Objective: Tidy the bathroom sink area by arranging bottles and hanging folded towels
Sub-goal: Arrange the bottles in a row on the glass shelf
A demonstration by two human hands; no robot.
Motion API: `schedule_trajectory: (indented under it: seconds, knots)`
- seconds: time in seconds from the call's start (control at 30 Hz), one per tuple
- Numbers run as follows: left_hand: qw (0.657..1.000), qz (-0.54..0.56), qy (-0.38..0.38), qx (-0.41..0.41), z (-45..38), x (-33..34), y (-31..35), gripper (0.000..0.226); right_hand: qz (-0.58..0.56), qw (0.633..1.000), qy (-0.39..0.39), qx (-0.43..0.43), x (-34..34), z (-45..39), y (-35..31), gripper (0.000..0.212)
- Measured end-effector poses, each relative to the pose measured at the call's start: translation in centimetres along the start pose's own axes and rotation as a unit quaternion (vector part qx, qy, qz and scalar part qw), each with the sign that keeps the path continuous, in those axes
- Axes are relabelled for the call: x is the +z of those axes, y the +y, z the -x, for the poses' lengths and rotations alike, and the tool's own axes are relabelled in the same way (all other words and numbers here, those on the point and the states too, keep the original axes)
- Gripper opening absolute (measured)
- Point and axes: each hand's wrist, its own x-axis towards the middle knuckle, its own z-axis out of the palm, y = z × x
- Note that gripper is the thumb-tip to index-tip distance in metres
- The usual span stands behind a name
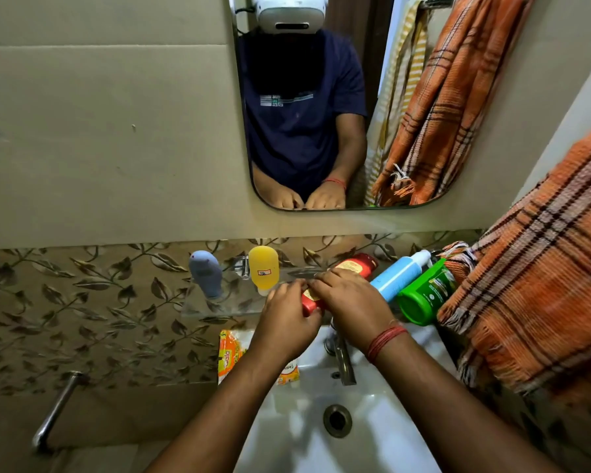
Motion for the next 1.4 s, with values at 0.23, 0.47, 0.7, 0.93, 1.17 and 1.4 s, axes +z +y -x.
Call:
schedule_trajectory:
  seconds: [0.23, 0.47, 0.7, 0.93, 1.17, 1.4]
  knots:
    - [0.941, 0.277, -0.144, -0.127, 0.9, -2.7, 2.1, 0.017, -0.020, 0.997, 0.074, 0.003, -0.2, 1.7, -0.8, 0.048]
    - [0.840, 0.506, -0.068, -0.185, 3.8, -2.8, 0.6, 0.027, -0.173, 0.952, 0.235, 0.098, -0.7, 3.8, -2.2, 0.044]
    - [0.904, 0.408, -0.053, -0.115, 5.8, -1.8, 1.2, 0.043, -0.662, 0.668, 0.182, 0.286, -1.3, 2.7, -3.3, 0.048]
    - [0.962, 0.272, -0.015, -0.022, 2.9, -2.4, 3.5, 0.027, -0.590, 0.756, 0.159, 0.235, -3.2, 1.6, -0.5, 0.060]
    - [0.977, 0.198, 0.074, 0.032, -2.9, -1.5, 4.2, 0.034, -0.456, 0.859, 0.128, 0.195, -3.3, -1.7, 2.4, 0.061]
    - [0.980, 0.186, 0.076, 0.007, -4.6, -0.5, 3.7, 0.038, -0.424, 0.882, 0.077, 0.189, -2.5, -3.5, 3.7, 0.059]
